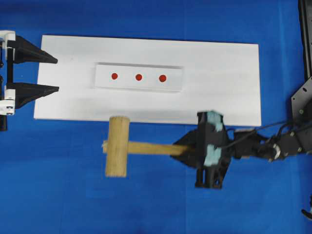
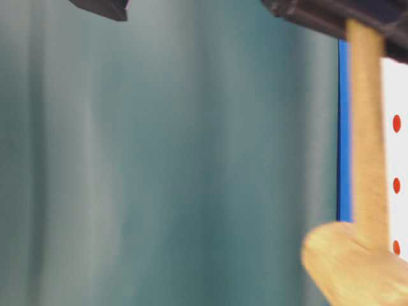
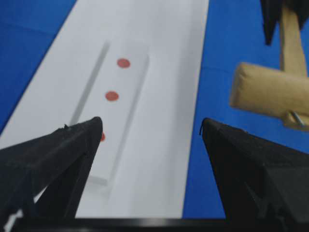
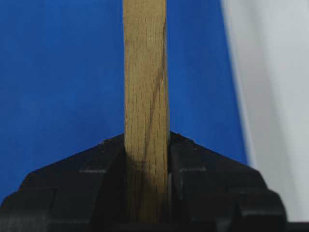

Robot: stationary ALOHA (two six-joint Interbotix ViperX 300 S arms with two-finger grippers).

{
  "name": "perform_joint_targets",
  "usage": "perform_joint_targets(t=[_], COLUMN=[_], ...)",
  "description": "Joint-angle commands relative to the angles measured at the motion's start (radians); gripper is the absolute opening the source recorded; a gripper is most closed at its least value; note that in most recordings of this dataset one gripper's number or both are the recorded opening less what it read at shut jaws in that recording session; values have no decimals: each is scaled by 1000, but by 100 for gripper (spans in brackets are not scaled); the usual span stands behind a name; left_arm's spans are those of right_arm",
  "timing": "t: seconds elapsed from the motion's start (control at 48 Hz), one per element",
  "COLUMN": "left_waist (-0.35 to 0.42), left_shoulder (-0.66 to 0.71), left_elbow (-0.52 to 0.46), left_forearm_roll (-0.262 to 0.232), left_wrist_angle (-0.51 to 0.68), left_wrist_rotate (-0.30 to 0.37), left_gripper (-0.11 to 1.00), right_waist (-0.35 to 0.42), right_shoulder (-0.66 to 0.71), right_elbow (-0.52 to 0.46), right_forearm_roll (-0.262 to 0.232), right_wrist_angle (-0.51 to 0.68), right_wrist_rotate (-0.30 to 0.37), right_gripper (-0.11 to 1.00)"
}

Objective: Hit the mark with a hammer.
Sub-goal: 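Carry the mallet with the right gripper to the board front and lower it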

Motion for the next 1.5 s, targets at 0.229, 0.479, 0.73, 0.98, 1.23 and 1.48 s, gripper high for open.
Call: perform_joint_targets(t=[0.229, 0.479, 0.73, 0.98, 1.23, 1.48], left_waist=[6, 6, 6, 6, 21, 38], left_shoulder=[2, 2, 2, 2, 2, 2], left_elbow=[-3, 0, 9, 17, 18, 20], left_forearm_roll=[-5, -5, -5, -5, -5, -5], left_wrist_angle=[-12, -12, -18, -26, -28, -28], left_wrist_rotate=[3, 3, 3, 3, 8, 9], left_gripper=[79, 79, 79, 79, 79, 79], right_waist=[-2, -5, -21, -40, -46, -66], right_shoulder=[77, 179, 270, 334, 341, 341], right_elbow=[-101, -155, -187, -192, -192, -190], right_forearm_roll=[3, 5, 3, 3, -29, -31], right_wrist_angle=[-17, -5, 71, 78, 123, 152], right_wrist_rotate=[-9, -9, -9, -9, -9, -9], right_gripper=[9, 9, 9, 9, 9, 9])
